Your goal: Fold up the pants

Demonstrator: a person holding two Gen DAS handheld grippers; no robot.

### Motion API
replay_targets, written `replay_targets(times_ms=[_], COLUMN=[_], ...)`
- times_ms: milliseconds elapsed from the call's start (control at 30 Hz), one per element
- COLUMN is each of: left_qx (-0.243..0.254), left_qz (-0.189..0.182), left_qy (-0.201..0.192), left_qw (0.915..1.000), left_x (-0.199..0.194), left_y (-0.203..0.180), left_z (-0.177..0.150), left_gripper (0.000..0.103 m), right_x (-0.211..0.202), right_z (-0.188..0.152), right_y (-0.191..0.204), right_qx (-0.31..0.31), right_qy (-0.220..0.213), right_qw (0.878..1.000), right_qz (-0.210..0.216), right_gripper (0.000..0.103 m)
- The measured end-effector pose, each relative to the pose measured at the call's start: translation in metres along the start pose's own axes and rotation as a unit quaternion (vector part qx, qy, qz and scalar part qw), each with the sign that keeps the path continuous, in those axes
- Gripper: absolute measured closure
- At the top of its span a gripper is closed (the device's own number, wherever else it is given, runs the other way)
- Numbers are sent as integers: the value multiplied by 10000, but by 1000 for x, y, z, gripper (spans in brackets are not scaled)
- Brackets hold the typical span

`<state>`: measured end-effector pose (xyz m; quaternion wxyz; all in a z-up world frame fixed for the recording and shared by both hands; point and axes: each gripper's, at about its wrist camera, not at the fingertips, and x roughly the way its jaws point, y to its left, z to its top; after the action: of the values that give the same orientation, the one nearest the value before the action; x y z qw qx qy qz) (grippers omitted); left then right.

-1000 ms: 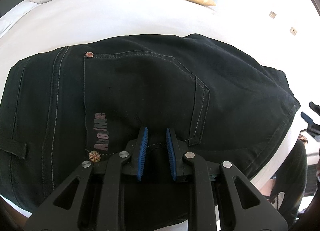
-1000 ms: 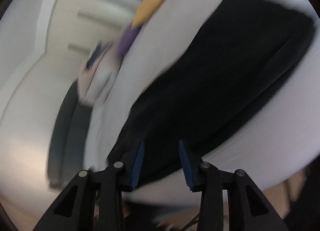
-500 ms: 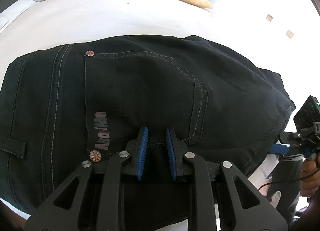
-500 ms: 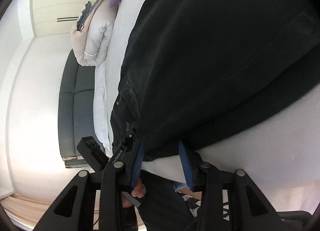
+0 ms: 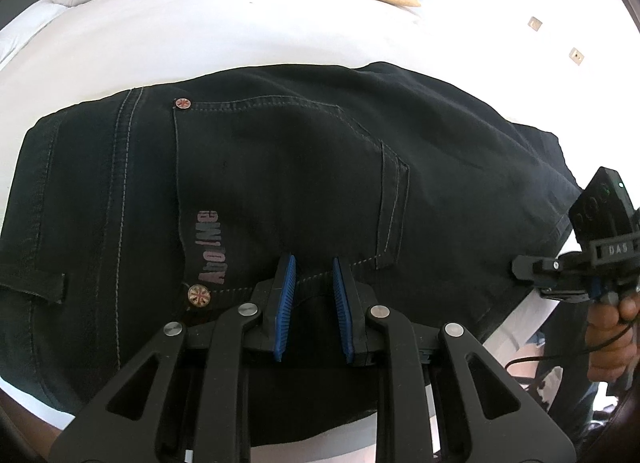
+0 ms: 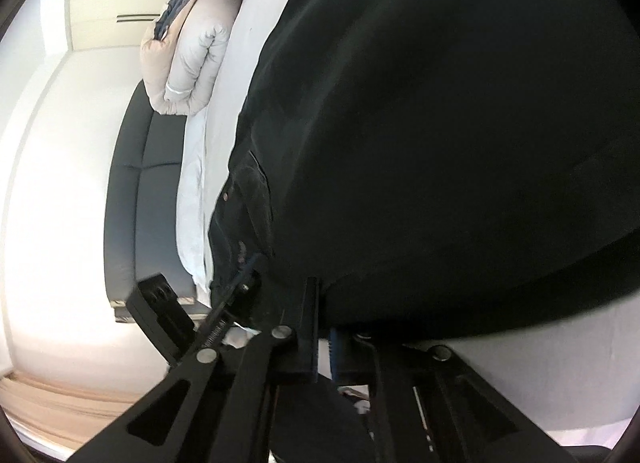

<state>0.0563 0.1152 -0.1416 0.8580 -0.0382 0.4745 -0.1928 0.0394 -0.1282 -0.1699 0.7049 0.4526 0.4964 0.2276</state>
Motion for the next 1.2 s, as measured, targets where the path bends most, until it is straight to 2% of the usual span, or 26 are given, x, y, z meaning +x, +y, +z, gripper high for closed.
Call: replay_targets(times_ms=[200,300,367,467,533,567,600,667,700,767,800,867,1067,1200], left_qx=[266,168,150,39,86,197,344,548,504,423,431,443,486,448], left_qz=[151,260,344,-114,-377,-381,-230,-47,-89,-188,-214,-209,-154,-174], left_qy=[87,80,-61,-409,-367,-176,47,-90,-83,-31,-17,-15,39,14], left_qw=[9995,9995,9993,9991,9986,9989,9991,9984,9987,9989,9988,9988,9987,9988], left_x=[-6,-14,-21,-23,-13,-1,13,16,14,12,12,11,11,11], left_y=[-9,-9,-17,-40,-57,-67,-74,-79,-78,-74,-73,-72,-74,-75], left_z=[-5,-6,-3,8,12,11,6,-2,-3,-3,-3,-5,-8,-10], left_gripper=[84,84,84,84,84,84,84,84,84,84,84,84,84,84], right_x=[-5,-6,-5,-6,-10,-14,-22,-39,-51,-73,-85,-100,-107,-109], right_z=[-13,-15,-14,-12,-11,-10,-8,-1,4,12,17,21,17,16], right_y=[-10,-8,-9,-13,-18,-20,-22,-28,-35,-48,-58,-72,-76,-77], right_qx=[-11,-87,-80,-27,104,132,145,241,364,580,730,881,774,718], right_qy=[-141,-198,-201,-159,-184,-243,-357,-618,-817,-1188,-1376,-1523,-1529,-1524], right_qw=[9999,9998,9998,9998,9993,9990,9986,9968,9947,9897,9861,9835,9851,9855], right_qz=[20,-47,-34,149,293,341,354,435,503,548,586,418,160,201], right_gripper=[101,101,101,101,97,96,92,84,81,80,81,101,103,103])
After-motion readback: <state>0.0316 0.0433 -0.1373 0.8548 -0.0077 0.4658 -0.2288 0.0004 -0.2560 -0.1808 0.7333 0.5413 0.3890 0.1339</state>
